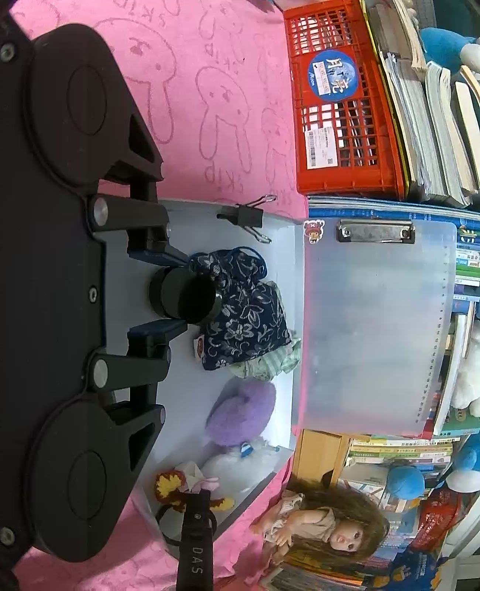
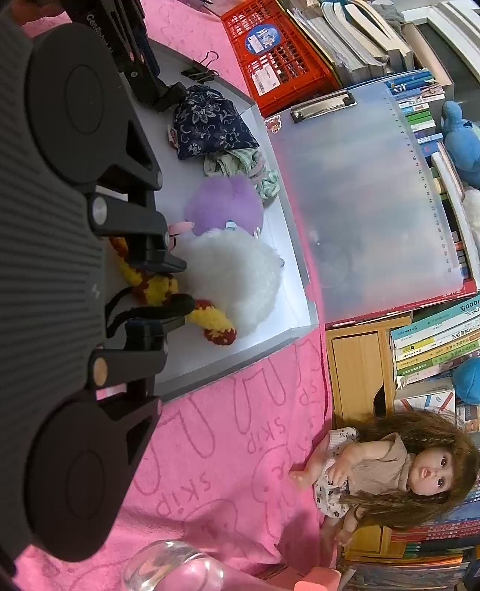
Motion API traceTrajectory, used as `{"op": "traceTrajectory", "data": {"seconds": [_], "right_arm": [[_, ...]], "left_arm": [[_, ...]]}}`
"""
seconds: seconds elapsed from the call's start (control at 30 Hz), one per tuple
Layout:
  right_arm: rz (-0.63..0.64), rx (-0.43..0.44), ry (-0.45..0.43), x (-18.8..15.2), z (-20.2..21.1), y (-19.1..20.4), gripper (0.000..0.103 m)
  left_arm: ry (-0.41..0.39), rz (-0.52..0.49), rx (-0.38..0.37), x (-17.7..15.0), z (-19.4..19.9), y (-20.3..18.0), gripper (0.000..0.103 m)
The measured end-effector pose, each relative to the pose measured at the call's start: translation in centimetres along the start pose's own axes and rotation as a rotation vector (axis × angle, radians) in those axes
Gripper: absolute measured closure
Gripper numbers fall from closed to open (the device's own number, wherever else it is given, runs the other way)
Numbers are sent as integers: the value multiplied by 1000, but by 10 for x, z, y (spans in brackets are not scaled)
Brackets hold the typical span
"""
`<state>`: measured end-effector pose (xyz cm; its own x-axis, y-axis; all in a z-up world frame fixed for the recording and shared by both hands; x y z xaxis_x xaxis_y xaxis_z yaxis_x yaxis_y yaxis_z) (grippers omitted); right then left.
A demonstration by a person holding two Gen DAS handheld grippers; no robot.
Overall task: Organize objects
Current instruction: 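Open both tools to release the lid and cord in the box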
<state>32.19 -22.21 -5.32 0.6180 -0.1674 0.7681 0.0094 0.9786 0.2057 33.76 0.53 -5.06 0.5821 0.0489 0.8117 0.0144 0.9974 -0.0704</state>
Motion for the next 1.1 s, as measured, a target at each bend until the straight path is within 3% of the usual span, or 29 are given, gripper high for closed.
{"op": "traceTrajectory", "data": {"seconds": [0.07, 0.13, 0.2, 0.73, 1.1], "right_arm": [[-4, 0, -9, 1, 3, 0, 70], [-12, 0, -34, 3, 8, -1, 52], [-14, 8, -58, 6, 14, -1, 45], [-15, 75, -115, 10, 58, -1, 28], [124, 111, -148, -11, 94, 18, 22]], "left_arm": [[1, -4, -6, 0, 2, -1, 73], [-5, -13, -6, 1, 6, -2, 73], [-21, -27, -8, 4, 12, -4, 70], [-89, -90, -70, 11, 66, -17, 46], [-66, -134, -108, -14, 85, -25, 36]]}}
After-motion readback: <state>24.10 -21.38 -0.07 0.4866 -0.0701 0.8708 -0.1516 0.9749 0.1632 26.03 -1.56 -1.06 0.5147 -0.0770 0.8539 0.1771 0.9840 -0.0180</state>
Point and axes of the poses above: each gripper's, at about its wrist camera, not at the fingertips, and z roughly against the way its jaws point, y to its left, x to its top, the point moved 9 cm from there along -z, roughly the way its jaws point, and after that the axes turned 1 degree about -y, right-handed, at the moved point
